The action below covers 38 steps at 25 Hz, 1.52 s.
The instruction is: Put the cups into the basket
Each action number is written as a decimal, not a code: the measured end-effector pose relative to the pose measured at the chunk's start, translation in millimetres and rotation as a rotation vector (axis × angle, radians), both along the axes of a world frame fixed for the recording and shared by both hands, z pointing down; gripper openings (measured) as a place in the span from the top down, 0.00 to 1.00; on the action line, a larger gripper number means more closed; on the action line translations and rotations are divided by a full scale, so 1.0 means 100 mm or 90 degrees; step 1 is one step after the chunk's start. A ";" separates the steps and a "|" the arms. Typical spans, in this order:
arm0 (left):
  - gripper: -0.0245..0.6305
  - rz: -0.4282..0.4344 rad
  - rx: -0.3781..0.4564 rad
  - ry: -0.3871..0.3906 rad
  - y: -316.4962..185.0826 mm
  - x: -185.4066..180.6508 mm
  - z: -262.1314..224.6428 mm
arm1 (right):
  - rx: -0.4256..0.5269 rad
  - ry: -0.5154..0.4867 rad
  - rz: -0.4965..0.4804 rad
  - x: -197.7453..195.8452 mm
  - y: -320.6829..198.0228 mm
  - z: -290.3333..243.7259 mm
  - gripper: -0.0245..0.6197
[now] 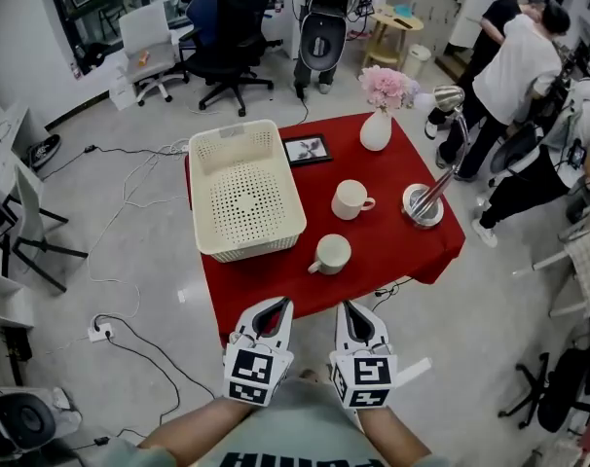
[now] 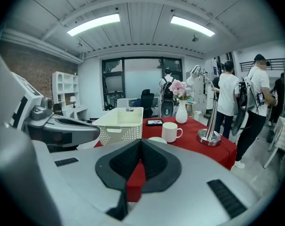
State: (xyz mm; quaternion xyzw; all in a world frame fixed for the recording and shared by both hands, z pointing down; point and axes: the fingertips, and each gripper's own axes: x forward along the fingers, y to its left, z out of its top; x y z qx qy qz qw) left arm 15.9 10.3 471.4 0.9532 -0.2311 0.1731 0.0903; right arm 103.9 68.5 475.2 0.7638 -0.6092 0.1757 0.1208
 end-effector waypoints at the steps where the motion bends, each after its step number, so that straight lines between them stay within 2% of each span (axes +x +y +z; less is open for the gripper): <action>1: 0.96 0.004 -0.001 0.001 -0.04 0.01 0.00 | -0.001 0.002 0.005 0.01 -0.03 0.00 0.94; 11: 0.96 0.048 -0.012 0.025 -0.44 0.03 -0.03 | -0.012 0.035 0.049 0.01 -0.37 -0.11 0.94; 19: 0.96 0.057 -0.024 0.029 -0.56 0.08 0.03 | -0.038 0.042 0.049 0.03 -0.48 0.00 0.94; 26: 0.96 0.026 -0.027 0.002 -0.65 0.34 0.10 | -0.054 0.029 0.018 0.37 -0.59 0.13 0.94; 34: 0.96 -0.022 -0.029 -0.022 -0.83 0.56 0.21 | -0.073 0.015 -0.076 0.56 -0.86 0.29 0.94; 35: 0.96 -0.027 -0.030 -0.026 -0.84 0.58 0.24 | -0.078 0.016 -0.091 0.57 -0.87 0.33 0.92; 37: 0.96 -0.038 -0.033 -0.035 -0.85 0.62 0.31 | -0.087 0.016 -0.119 0.58 -0.90 0.40 0.75; 38: 0.96 -0.042 -0.035 -0.040 -0.85 0.63 0.35 | -0.090 0.015 -0.132 0.58 -0.91 0.43 0.72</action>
